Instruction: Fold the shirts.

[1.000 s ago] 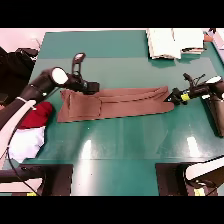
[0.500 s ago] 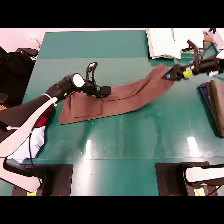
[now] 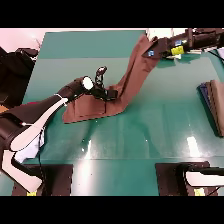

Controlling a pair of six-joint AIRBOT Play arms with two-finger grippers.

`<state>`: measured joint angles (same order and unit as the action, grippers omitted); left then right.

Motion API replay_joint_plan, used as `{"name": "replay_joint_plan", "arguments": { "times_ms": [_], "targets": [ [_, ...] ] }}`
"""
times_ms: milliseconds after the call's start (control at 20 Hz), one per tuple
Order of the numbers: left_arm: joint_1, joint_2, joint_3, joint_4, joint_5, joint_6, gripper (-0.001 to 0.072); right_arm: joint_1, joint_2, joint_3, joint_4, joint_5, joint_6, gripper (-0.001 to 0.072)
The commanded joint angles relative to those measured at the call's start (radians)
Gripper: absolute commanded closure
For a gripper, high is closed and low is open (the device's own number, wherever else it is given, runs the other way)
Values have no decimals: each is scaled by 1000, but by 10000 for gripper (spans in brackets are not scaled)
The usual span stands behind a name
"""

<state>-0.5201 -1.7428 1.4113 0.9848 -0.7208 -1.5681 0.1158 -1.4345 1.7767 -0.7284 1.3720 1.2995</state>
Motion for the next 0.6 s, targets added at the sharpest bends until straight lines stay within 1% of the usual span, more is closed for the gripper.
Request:
{"name": "replay_joint_plan", "arguments": {
  "times_ms": [0,100,250,350,450,500,550],
  "targets": [
    [30,3,46,11,-71,4,687,82,3,19,3,-35,18,692],
    [90,65,70,45,-91,-3,687,135,-1,19,4,-57,18,691],
    [233,240,70,127,-94,-3,687,240,-37,19,6,-115,17,691],
    [351,377,70,184,-105,-2,687,335,-95,19,58,-208,3,691],
    [461,510,70,252,-111,-2,687,440,-178,19,168,-328,-80,691],
    [505,562,70,270,-112,-2,687,497,-227,20,209,-416,-115,682],
    [543,602,70,272,-115,-2,687,546,-272,31,224,-489,-147,545]
  ]
}}
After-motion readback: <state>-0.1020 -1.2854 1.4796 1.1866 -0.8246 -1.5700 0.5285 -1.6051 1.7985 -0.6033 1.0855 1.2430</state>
